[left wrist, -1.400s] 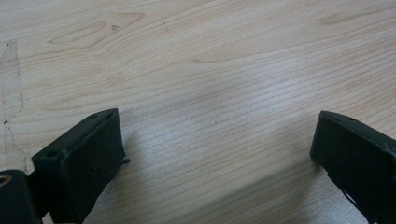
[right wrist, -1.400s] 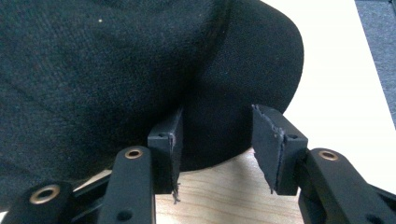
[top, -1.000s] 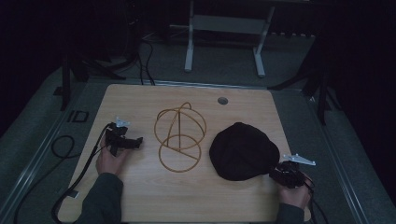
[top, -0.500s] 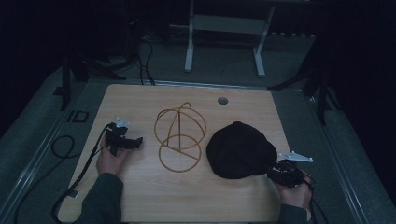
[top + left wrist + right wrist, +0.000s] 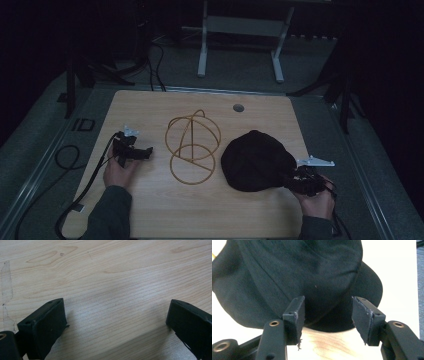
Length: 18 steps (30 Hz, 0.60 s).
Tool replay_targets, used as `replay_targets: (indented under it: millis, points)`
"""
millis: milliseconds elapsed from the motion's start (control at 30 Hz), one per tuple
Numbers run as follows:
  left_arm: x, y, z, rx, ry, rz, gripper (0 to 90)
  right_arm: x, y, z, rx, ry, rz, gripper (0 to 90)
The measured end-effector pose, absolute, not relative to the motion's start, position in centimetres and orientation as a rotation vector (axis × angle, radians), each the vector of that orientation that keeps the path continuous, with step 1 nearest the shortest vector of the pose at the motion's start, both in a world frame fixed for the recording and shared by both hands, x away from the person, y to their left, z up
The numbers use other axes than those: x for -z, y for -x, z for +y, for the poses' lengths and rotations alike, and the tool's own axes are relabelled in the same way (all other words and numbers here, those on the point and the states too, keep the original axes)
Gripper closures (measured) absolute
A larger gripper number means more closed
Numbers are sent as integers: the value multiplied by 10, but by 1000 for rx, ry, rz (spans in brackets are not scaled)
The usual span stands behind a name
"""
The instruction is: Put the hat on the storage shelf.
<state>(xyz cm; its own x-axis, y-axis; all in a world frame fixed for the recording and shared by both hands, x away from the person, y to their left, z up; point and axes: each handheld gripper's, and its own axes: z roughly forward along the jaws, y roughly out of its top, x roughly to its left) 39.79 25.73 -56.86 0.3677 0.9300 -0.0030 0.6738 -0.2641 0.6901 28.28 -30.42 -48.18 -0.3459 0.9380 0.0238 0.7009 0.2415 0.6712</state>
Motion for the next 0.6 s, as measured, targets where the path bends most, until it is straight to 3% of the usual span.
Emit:
replay_targets:
  millis: [600]
  points:
    - [569,-398,258,-549,-2032,1380,23,469,-324,-296,-843,-1534,2178,381]
